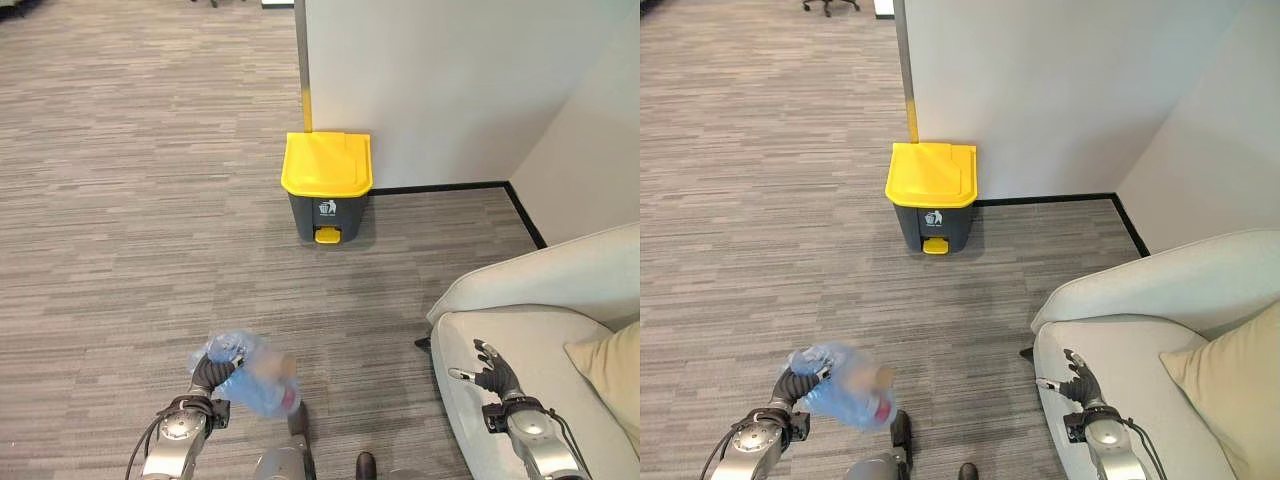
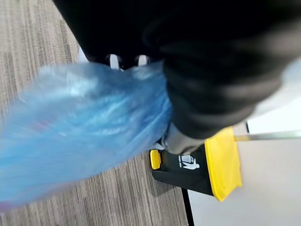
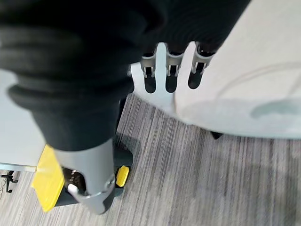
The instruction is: Gather garbage on tea table into small bin, then transfer packed bag to large trash can.
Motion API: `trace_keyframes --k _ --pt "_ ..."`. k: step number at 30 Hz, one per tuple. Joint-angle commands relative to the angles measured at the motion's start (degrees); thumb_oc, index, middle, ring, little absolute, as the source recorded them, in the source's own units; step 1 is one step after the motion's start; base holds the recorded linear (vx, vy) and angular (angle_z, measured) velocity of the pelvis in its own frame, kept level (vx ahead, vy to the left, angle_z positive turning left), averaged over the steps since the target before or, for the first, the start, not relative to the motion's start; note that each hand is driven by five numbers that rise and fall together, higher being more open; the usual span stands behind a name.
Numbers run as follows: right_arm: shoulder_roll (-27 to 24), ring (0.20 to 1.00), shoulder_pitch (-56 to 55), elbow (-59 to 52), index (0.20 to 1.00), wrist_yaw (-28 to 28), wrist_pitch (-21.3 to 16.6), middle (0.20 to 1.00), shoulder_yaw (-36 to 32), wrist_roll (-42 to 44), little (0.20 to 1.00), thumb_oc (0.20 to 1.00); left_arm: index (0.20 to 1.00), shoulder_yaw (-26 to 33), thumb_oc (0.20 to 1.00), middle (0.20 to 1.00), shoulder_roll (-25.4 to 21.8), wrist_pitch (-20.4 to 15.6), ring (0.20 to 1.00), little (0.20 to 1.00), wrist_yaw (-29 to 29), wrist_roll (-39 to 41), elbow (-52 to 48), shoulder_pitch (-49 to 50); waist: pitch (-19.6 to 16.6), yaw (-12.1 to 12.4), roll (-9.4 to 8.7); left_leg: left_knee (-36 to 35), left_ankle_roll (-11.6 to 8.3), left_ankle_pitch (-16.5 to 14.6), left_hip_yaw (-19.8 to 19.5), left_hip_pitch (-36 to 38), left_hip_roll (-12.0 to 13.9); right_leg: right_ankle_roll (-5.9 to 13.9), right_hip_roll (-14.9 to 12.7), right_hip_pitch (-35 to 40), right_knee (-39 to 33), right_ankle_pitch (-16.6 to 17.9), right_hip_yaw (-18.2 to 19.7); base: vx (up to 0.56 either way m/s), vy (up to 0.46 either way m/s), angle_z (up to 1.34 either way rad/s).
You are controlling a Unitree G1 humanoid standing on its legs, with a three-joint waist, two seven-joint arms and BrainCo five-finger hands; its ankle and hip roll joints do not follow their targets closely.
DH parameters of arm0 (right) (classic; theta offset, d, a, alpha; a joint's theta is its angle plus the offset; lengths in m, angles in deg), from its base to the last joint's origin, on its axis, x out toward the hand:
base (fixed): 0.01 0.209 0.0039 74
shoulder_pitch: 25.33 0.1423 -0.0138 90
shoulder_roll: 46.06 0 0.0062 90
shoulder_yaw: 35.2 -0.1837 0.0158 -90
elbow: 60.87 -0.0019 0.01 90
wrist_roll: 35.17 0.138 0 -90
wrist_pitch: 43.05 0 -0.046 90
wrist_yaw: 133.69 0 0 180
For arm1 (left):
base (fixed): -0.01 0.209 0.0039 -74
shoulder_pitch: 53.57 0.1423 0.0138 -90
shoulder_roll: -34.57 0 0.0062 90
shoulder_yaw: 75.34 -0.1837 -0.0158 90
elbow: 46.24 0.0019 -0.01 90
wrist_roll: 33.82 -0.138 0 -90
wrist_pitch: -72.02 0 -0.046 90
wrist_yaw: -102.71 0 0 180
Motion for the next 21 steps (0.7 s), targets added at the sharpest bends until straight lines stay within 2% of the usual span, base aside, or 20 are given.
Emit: trace_keyframes --k 1,2,5,6,7,12,15,17,18,19,21 --pt "0.31 1.0 0.81 -2.5 1.0 -0.08 -1.52 1.0 -0.37 0.53 1.0 1.0 0.2 2.64 0.2 0.2 -4.56 -2.87 0.2 0.2 -1.63 1.77 -3.99 0.25 -1.01 3.11 -2.38 11.68 -3.64 -10.44 -3.42 -4.43 1.6 5.1 -7.41 -2.98 6.1 1.99 0.73 0.21 0.265 -0.12" --pt "0.62 1.0 1.17 -2.4 1.0 0.12 -1.56 1.0 -0.3 0.93 1.0 1.0 0.2 2.72 0.2 0.2 -4.87 -2.91 0.2 0.2 -1.91 1.87 -3.94 -0.41 -0.58 3.17 -2.32 11.51 -2.77 -11.52 -3.64 -3.43 0.59 5.14 -7.4 -5.61 9.85 3.09 1.39 0.15 0.184 -0.1" --pt "0.38 1.0 1.64 -2.32 1.0 0.04 -1.42 1.0 -0.18 1.17 1.0 1.0 0.2 2.61 0.2 0.2 -5.01 -2.98 0.2 0.2 -2.02 2.2 -3.74 -1.06 -0.28 2.74 -1.88 9.96 -2.38 -12.16 -4.09 -1.43 -0.07 4.35 -5.78 -9.18 10.52 3.21 1.77 0.17 0.132 -0.04" --pt "0.05 1.0 1.92 -2.46 1.0 0.25 -1.52 1.0 -0.08 1.38 1.0 1.0 0.2 2.52 0.2 0.2 -5.22 -3.04 0.2 0.2 -2.28 2.28 -3.39 -1.54 0.26 2.36 -1.52 9.2 -2.25 -12.6 -4.06 -0.25 -0.32 4.08 -5.2 -11.16 10.23 3.21 0.86 0.19 0.081 0.1" --pt "-0.29 1.0 2.2 -2.79 1.0 0.38 -1.5 1.0 0.17 1.31 1.0 1.0 0.2 2.5 0.2 0.2 -5.36 -3.16 0.2 0.2 -2.41 2.47 -3.42 -1.49 1.1 1.82 -1.1 7.87 -2.16 -13.29 -3.88 2.0 -0.81 3.88 -4.79 -14.74 8.67 4.29 -1.79 0.27 0.087 0.07" --pt "-0.74 1.0 2.29 -3.13 1.0 0.25 -1.28 1.0 0.72 1.18 1.0 1.0 0.2 2.52 0.2 0.2 -4.64 -3.24 0.2 0.2 -2.49 3.17 -2.51 -1.49 2.79 0.5 -1.08 6.29 -2.51 -15.77 -4.62 7.58 -2.06 4.83 -5.45 -19.54 1.17 8.4 -7.39 0.28 -0.021 -0.06" --pt "-0.94 1.0 1.34 -3.51 1.0 0.01 -1.28 1.0 0.62 1.01 1.0 1.0 0.2 2.53 0.2 0.2 -4.0 -3.25 0.2 0.2 -2.21 3.16 -2.51 -1.28 3.17 -0.7 -0.89 5.55 -3.55 -17.8 -6.79 11.44 -2.27 5.67 -5.21 -23.11 -1.24 10.73 -8.44 0.37 -0.124 0.17" --pt "-1.09 1.0 0.33 -3.92 1.0 -0.09 -1.33 1.0 0.18 1.23 1.0 1.0 0.2 2.2 0.2 0.2 -4.01 -3.31 0.2 0.2 -1.83 2.73 -2.56 -1.25 2.77 -1.05 -1.06 5.14 -4.17 -18.95 -7.98 13.14 -2.37 5.68 -5.34 -22.01 -2.29 10.69 -8.27 0.37 -0.193 0.47" --pt "-1.29 1.0 -0.13 -4.07 1.0 -0.16 -1.42 1.0 -0.04 1.32 1.0 1.0 0.2 1.96 0.2 0.2 -3.91 -3.22 0.2 0.2 -1.55 2.53 -2.65 -1.06 2.15 -1.34 -0.82 5.83 -5.28 -20.31 -8.44 14.32 -1.25 4.69 -5.29 -21.27 -1.26 11.1 -7.68 0.36 -0.217 0.59" --pt "-1.25 1.0 -0.11 -4.07 1.0 -0.16 -1.42 1.0 -0.03 1.32 1.0 1.0 0.2 1.98 0.2 0.2 -3.94 -3.21 0.2 0.2 -1.55 2.53 -2.65 -1.06 2.01 -1.47 -1.03 5.79 -5.24 -20.07 -8.53 14.08 -1.48 4.71 -5.53 -21.45 -1.36 11.26 -7.68 0.35 -0.257 0.72" --pt "-1.61 1.0 -0.76 -4.21 1.0 0.03 -1.61 1.0 -0.64 1.51 1.0 1.0 0.2 1.69 0.2 0.2 -3.59 -3.15 0.2 0.2 -1.17 2.83 -2.98 -0.65 1.21 -2.13 -0.36 8.02 -7.21 -19.2 -8.81 13.85 0.68 3.64 -5.06 -20.85 -0.21 10.59 -7.92 0.22 -0.215 0.99"
